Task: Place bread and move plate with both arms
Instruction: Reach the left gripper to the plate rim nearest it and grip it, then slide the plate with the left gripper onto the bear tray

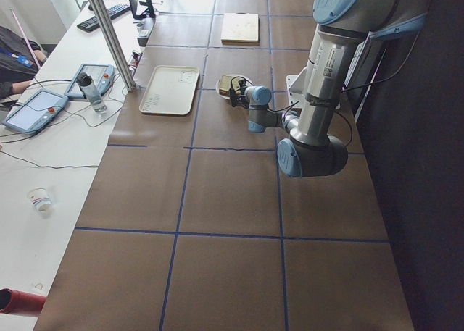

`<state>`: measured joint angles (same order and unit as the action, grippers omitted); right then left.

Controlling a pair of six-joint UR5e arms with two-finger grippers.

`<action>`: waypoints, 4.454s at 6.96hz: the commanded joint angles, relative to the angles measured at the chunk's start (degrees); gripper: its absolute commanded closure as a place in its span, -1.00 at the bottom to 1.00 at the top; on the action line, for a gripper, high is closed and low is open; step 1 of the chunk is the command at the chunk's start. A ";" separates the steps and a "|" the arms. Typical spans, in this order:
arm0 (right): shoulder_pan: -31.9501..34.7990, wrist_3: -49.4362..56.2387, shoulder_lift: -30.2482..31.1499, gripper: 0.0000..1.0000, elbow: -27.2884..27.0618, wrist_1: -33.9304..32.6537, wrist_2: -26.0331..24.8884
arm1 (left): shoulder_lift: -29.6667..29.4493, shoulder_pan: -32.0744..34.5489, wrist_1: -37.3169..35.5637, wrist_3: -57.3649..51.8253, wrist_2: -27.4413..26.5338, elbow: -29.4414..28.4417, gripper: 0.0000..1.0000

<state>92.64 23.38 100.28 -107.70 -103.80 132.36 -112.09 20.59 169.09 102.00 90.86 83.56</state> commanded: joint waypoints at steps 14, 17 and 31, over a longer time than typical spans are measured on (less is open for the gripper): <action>0.00 0.09 0.00 -0.99 0.57 0.00 -0.09 | -4.19 1.80 9.06 5.74 -2.26 -4.63 0.86; 0.00 0.09 0.00 -0.99 0.57 0.00 -0.09 | -9.17 8.30 8.62 11.00 -2.61 -10.74 0.86; 0.00 0.00 -0.09 -0.99 0.48 0.09 0.09 | -26.97 27.99 -4.05 7.72 23.52 -34.39 -0.99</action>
<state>92.64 23.38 100.23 -107.16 -103.78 132.44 -140.50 45.91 170.95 112.15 107.62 44.55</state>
